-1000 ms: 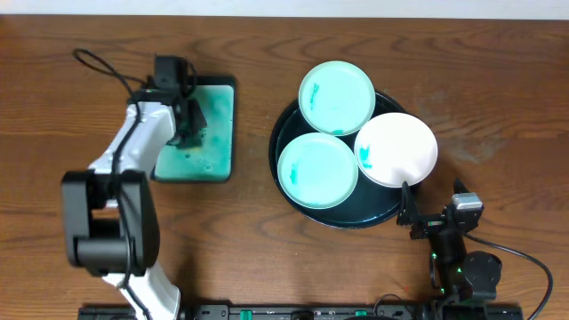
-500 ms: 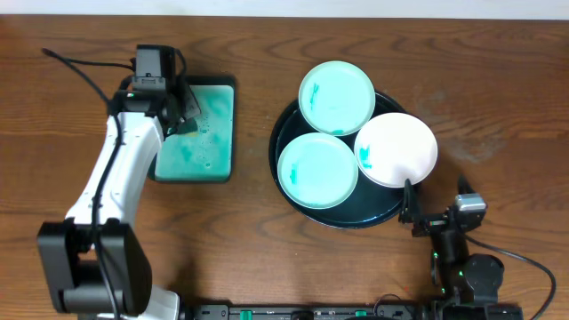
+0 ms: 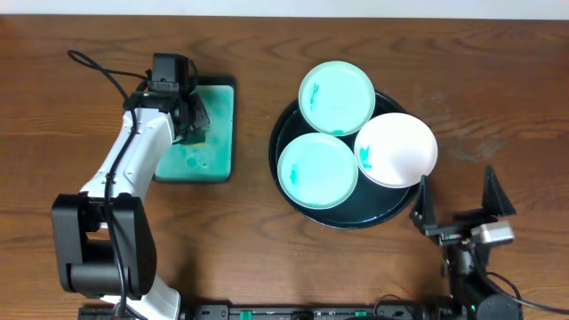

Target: Clean dirty plates on tray and stack at the side

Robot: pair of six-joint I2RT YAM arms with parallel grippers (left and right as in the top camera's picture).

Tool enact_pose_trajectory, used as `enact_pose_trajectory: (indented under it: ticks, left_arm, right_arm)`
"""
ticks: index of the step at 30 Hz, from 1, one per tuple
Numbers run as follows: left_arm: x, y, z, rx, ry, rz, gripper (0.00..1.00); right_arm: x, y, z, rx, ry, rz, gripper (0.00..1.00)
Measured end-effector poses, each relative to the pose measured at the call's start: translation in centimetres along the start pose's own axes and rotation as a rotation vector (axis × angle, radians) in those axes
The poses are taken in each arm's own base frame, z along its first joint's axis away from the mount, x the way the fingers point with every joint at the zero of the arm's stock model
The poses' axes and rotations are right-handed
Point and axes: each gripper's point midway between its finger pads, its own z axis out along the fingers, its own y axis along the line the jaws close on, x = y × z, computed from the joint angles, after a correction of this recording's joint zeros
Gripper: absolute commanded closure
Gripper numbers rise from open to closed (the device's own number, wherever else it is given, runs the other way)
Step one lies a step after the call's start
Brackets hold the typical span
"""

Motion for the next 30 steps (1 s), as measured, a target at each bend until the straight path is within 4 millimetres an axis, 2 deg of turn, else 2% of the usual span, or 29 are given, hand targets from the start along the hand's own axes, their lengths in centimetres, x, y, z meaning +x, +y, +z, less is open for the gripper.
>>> enact_pose_trajectory:
  ticks: [2,4,6,9,12,14,17,19,21,24,26,28,30]
  left_arm:
    - [-0.2,-0.1,0.0,0.004,-0.008,-0.001,0.93]
    - [-0.4,-0.2,0.0,0.008,-0.014,-0.001,0.93]
    - [-0.5,-0.3,0.0,0.014,-0.022,-0.002,0.93]
    - [-0.7,-0.4,0.0,0.015,-0.026,-0.003,0.93]
    - [-0.7,-0.4,0.0,0.015,-0.027,-0.002,0.93]
    - [-0.7,-0.4,0.0,0.016,-0.027,-0.002,0.93]
    - [-0.7,-0.4,0.0,0.016,-0.028,-0.002,0.93]
    - [-0.7,-0.4,0.0,0.015,-0.027,-0.002,0.93]
    - [-0.7,-0.4,0.0,0.015,-0.027,-0.002,0.93]
    - [-0.7,-0.4,0.0,0.015,-0.028,-0.002,0.93]
    - [-0.7,-0.4,0.0,0.015,-0.027,-0.002,0.93]
    - [-0.7,-0.4,0.0,0.015,-0.027,-0.002,0.93]
    - [-0.7,-0.4,0.0,0.016,-0.028,-0.002,0.93]
  right_arm:
    - [0.5,0.4,0.4,-0.025,0.081,0.02,0.01]
    - [2.1,0.6,1.1,-0.037,0.256,0.043,0.01]
    - [2.6,0.6,1.9,-0.05,0.428,0.051,0.01]
    - [1.9,0.6,3.9,-0.075,0.644,0.06,0.01]
    - [0.8,1.0,6.9,-0.134,0.768,0.09,0.01]
    - [0.3,2.1,9.1,-0.22,0.808,0.145,0.01]
    - [0.7,4.2,11.4,-0.378,0.834,0.241,0.01]
    - [1.7,5.5,12.0,-0.475,0.858,0.321,0.01]
    - [3.6,6.5,11.5,-0.516,0.939,0.422,0.01]
    - [7.5,7.8,9.3,-0.474,1.152,0.562,0.18]
    - [10.2,8.7,7.1,-0.394,1.327,0.609,0.2]
    - [13.1,9.7,3.7,-0.264,1.554,0.598,0.19]
    - [14.8,10.5,1.4,-0.18,1.692,0.554,0.19]
